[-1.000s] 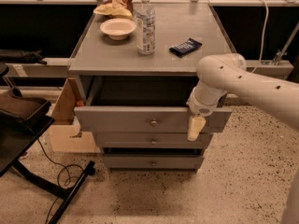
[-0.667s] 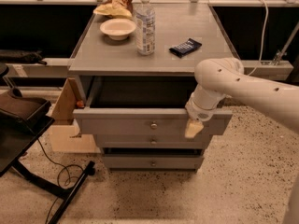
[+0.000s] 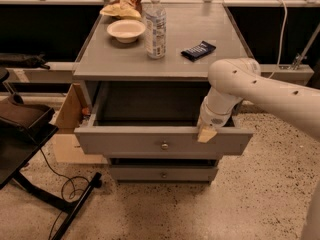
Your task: Open top drawer
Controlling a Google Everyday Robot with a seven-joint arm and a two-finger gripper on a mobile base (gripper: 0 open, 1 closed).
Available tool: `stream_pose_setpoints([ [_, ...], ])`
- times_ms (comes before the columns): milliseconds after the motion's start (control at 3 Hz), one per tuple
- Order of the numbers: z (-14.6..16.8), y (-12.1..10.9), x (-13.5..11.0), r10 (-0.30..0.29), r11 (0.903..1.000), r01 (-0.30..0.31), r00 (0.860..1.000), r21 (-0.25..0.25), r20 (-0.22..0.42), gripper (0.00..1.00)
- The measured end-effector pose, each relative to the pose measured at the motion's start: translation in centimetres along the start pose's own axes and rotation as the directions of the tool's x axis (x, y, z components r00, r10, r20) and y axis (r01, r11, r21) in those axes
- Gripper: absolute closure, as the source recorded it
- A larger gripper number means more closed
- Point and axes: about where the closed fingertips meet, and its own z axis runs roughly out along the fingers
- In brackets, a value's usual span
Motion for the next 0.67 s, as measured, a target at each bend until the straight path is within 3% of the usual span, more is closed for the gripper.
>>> stream_pose_setpoints([
  [667, -1.8, 3.9, 1.1, 0.022, 0.9984, -0.023, 1.0, -0.052, -0.006, 1.0],
])
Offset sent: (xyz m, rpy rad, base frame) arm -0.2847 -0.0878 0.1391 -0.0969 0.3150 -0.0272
